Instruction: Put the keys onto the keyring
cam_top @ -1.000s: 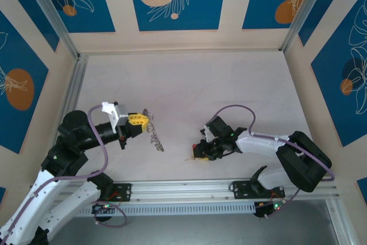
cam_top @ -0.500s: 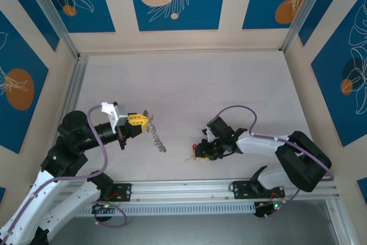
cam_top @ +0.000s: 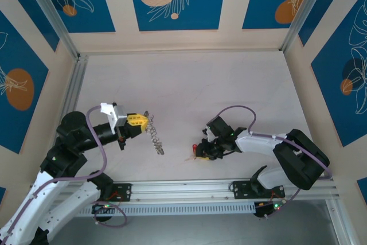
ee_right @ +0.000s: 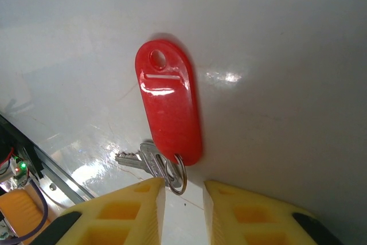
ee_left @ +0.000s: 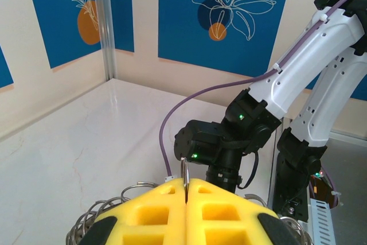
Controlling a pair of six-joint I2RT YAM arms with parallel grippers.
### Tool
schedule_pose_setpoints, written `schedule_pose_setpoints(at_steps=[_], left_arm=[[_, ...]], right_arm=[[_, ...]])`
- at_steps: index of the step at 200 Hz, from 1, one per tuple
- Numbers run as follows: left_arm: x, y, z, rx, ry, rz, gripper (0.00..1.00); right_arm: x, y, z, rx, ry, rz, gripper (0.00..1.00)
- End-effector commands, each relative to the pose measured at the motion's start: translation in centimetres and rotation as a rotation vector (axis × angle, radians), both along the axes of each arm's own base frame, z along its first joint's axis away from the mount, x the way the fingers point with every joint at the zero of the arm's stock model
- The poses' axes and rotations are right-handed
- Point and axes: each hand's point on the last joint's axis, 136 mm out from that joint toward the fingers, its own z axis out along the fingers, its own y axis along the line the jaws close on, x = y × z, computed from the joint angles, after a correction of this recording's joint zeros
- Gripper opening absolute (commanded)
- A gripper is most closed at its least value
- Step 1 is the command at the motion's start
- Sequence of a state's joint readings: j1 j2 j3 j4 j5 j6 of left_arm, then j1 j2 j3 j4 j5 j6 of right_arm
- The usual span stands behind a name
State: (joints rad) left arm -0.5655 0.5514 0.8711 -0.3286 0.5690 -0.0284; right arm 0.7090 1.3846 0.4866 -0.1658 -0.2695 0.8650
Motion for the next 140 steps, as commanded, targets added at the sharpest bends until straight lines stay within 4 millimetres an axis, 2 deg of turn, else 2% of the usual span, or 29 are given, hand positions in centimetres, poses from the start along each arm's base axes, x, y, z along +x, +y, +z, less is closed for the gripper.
schedule_pose_setpoints(at_steps=[1,140], left_arm=[[-0.3,0.2,1.6,-0.045,-0.049,-0.007,0.0],[-0.4,0.3,1.6,-0.043,-0.049,-0.006,0.0]], right_arm=[[0.8,0.5,-0.3,-0.004,-0.031,0.002,0.25],[1.7,1.8,0.0,0.007,-0.059,0.01,0.22]])
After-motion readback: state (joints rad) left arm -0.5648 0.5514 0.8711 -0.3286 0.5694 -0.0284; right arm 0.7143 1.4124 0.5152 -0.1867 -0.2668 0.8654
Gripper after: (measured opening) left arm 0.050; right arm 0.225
